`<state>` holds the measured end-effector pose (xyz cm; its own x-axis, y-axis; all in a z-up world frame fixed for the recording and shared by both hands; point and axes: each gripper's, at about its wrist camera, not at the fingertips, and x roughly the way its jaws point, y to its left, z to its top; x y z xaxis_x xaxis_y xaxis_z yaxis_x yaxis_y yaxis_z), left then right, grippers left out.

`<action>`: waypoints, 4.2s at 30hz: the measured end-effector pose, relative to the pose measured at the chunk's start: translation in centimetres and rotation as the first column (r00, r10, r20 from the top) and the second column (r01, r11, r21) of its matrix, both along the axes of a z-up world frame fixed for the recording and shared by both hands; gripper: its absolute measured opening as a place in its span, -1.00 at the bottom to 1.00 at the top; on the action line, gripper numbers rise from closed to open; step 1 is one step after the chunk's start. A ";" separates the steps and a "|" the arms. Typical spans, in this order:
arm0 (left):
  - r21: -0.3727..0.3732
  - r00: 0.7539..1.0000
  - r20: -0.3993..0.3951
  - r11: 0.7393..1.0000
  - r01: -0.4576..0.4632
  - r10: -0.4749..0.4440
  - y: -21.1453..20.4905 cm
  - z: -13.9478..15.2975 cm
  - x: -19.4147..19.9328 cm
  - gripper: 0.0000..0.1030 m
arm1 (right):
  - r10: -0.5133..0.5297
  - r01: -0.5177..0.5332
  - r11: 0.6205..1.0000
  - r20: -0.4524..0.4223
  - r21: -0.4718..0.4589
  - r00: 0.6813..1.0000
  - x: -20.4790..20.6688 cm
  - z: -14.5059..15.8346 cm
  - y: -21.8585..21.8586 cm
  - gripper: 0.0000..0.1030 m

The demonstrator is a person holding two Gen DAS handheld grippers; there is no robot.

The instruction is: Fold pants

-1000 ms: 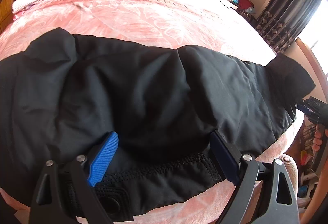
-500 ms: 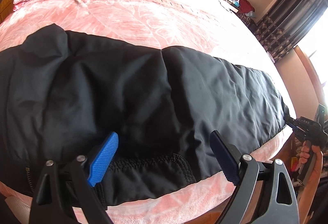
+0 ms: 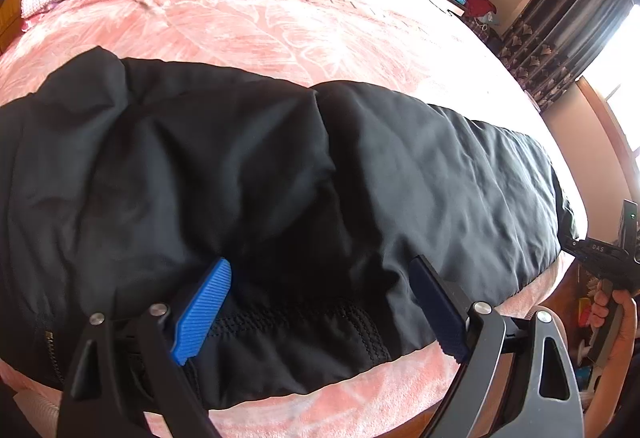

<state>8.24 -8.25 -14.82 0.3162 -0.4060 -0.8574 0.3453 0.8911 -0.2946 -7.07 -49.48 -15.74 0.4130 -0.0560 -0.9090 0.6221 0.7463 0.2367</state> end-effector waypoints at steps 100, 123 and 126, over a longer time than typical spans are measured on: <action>-0.190 0.899 -0.277 0.897 -0.398 0.340 16.3 -1.9 -4.4 0.02 | 0.600 -0.597 0.798 0.017 -0.085 0.800 11.5 0.9 31.3 -0.04; -0.176 0.820 -0.246 0.808 -0.562 0.517 18.2 -2.1 -4.5 -0.75 | 0.659 -0.656 0.749 -0.005 -0.091 0.752 12.2 -0.6 33.1 -0.02; -0.153 0.835 -0.227 0.829 -0.539 0.501 17.9 -2.1 -4.2 -0.74 | 0.666 -0.663 0.743 0.000 -0.096 0.746 12.4 -1.0 33.2 0.00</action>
